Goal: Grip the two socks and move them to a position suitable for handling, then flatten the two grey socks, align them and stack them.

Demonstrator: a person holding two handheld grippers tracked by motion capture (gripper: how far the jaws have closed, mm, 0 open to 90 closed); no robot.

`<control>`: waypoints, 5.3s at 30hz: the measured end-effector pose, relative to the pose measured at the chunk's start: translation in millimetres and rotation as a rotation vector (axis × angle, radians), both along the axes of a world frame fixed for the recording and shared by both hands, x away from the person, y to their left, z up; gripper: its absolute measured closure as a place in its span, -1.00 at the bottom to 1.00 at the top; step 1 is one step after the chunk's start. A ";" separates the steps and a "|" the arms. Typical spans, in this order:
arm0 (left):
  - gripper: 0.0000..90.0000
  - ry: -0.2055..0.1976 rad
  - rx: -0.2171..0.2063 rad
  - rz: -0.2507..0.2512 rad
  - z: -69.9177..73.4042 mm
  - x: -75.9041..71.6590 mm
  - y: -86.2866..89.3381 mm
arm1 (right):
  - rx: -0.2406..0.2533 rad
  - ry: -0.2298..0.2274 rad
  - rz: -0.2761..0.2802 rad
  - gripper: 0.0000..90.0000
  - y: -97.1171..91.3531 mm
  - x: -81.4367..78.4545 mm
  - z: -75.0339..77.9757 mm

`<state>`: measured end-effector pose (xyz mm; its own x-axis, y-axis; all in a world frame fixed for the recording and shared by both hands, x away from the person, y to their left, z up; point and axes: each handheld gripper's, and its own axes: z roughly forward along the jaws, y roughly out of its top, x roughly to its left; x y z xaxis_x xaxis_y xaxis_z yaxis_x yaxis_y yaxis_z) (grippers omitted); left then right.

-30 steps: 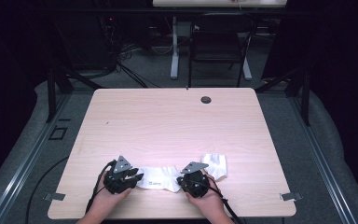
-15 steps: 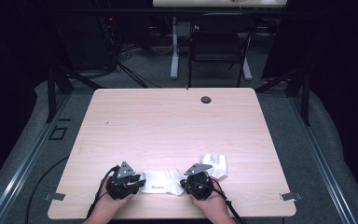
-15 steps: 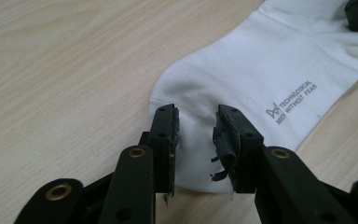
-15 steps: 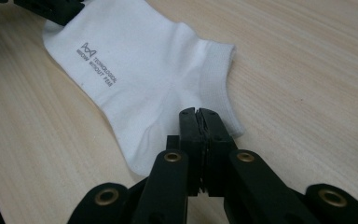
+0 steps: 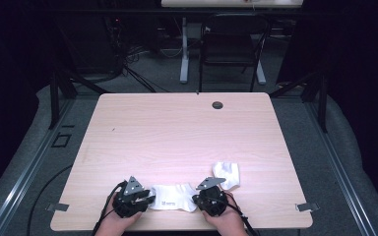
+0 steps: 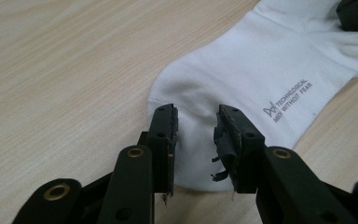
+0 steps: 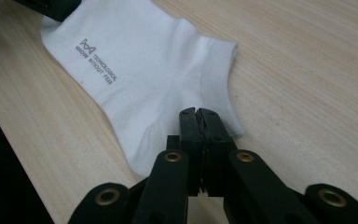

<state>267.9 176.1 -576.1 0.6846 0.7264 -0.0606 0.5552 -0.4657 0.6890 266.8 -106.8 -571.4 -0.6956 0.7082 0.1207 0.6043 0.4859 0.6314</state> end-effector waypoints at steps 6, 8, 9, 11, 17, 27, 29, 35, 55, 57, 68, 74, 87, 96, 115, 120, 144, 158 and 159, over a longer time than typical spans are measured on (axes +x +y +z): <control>0.42 0.014 -0.037 0.005 0.8 2.7 1.3 | 0.015 0.005 -0.004 0.90 -0.3 0.6 0.5; 0.39 -0.001 -0.043 0.003 3.2 4.1 0.7 | 0.033 0.002 -0.009 0.88 -1.6 1.5 3.4; 0.36 -0.017 -0.053 0.002 6.0 5.0 0.8 | 0.060 -0.020 -0.019 0.82 -4.1 2.6 7.5; 0.33 -0.023 -0.073 0.012 8.2 5.8 1.1 | 0.080 -0.043 -0.041 0.76 -9.2 3.8 12.1; 0.26 -0.034 -0.077 0.027 8.5 11.7 4.4 | 0.095 -0.091 -0.127 0.67 -30.0 11.8 17.9; 0.19 -0.047 -0.072 0.040 7.8 15.8 7.3 | 0.100 -0.156 -0.287 0.53 -64.3 26.7 21.3; 0.19 -0.054 -0.067 0.038 7.9 15.1 6.3 | 0.076 -0.178 -0.338 0.54 -76.3 31.5 21.9; 0.19 -0.067 -0.060 0.027 8.2 14.3 4.6 | 0.057 -0.155 -0.404 0.56 -90.1 39.5 13.7; 0.16 -0.062 -0.101 0.068 10.4 22.2 15.8 | 0.028 -0.074 -0.268 0.62 -33.8 71.3 -2.7; 0.16 -0.061 -0.101 0.071 10.3 21.9 16.4 | 0.029 -0.071 -0.250 0.62 -27.2 72.0 -2.7; 0.16 -0.062 -0.098 0.071 9.8 22.7 17.7 | 0.089 -0.103 -0.256 0.30 -14.4 73.9 3.7; 0.16 -0.053 -0.105 0.072 8.8 25.6 17.3 | 0.061 -0.079 -0.235 0.34 -5.1 79.7 -2.9; 0.17 -0.055 -0.102 0.069 7.8 24.9 14.5 | 0.030 -0.120 -0.206 0.91 2.2 68.0 4.3; 0.20 -0.064 -0.092 0.053 7.4 22.0 5.5 | 0.114 -0.152 -0.188 0.93 -2.6 60.9 21.9; 0.63 -0.097 -0.105 0.034 26.3 54.9 -36.7 | 0.189 -0.142 -0.181 0.93 -11.1 62.7 26.7; 0.89 -0.096 -0.080 0.012 27.6 64.2 -56.3 | 0.196 -0.130 -0.176 0.93 -10.0 64.9 23.3; 0.99 -0.036 0.015 0.058 10.1 84.9 -72.3 | 0.200 -0.138 -0.164 0.93 -10.9 64.9 23.8; 1.00 -0.035 -0.011 0.106 15.9 81.0 -42.5 | 0.191 -0.117 -0.214 0.93 -30.3 74.1 16.0; 1.00 -0.031 -0.004 0.104 14.3 80.9 -41.9 | 0.174 -0.102 -0.213 0.93 -30.3 76.4 10.6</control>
<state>348.9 134.2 -561.7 0.6071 0.7934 -0.0436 0.5787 -0.4039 0.7085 343.2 -137.1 -560.8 -0.5484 0.8142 0.1906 0.6105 0.2340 0.7567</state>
